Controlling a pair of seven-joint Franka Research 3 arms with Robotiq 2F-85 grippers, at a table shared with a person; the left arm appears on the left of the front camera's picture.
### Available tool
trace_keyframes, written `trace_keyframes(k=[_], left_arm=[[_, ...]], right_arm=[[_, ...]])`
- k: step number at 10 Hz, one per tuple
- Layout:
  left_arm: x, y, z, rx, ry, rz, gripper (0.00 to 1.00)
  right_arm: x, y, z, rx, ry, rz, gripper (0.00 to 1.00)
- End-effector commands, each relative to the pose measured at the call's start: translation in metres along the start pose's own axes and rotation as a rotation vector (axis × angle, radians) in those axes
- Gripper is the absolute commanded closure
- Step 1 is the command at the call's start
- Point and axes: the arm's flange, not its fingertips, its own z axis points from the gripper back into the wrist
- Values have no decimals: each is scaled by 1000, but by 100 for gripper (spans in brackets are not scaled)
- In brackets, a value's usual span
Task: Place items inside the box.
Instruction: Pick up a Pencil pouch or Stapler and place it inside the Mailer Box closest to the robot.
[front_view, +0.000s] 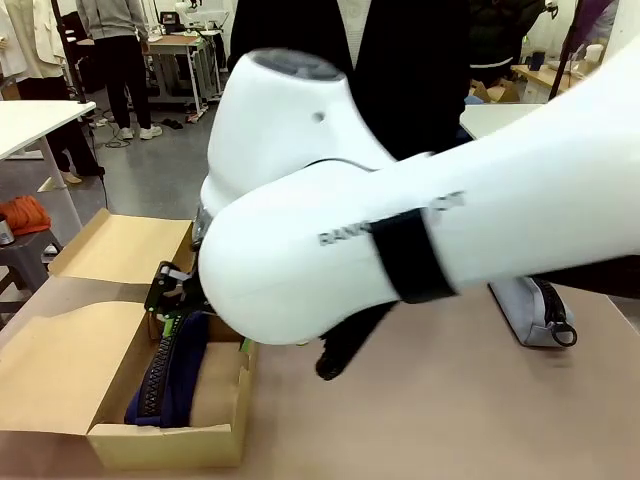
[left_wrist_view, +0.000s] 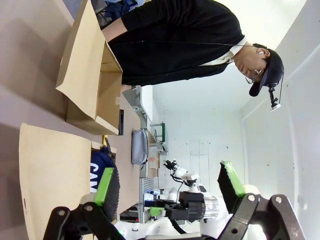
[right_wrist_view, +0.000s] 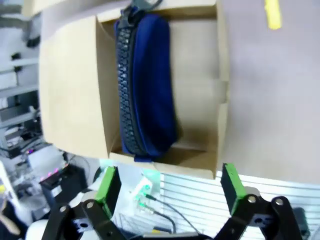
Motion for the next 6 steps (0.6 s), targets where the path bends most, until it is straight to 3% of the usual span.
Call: trace_keyframes(k=[1, 3, 4, 5, 6], left_arm=[[-2, -1, -1, -18, -4, -19, 0], [-2, -1, -1, -18, -4, -19, 0], [-2, -1, -1, -18, -4, -19, 0], [-2, -1, -1, -18, -4, -19, 0], [-2, -1, -1, -18, -4, -19, 0]], right_arm=[[-8, -6, 20, 0, -31, 6, 0], [15, -49, 64, 94, 4, -36, 0], [19, -90, 97, 123, 17, -114, 0], [18, -134, 126, 235, 98, -150, 0], [13, -182, 145, 308, 112, -235, 0]])
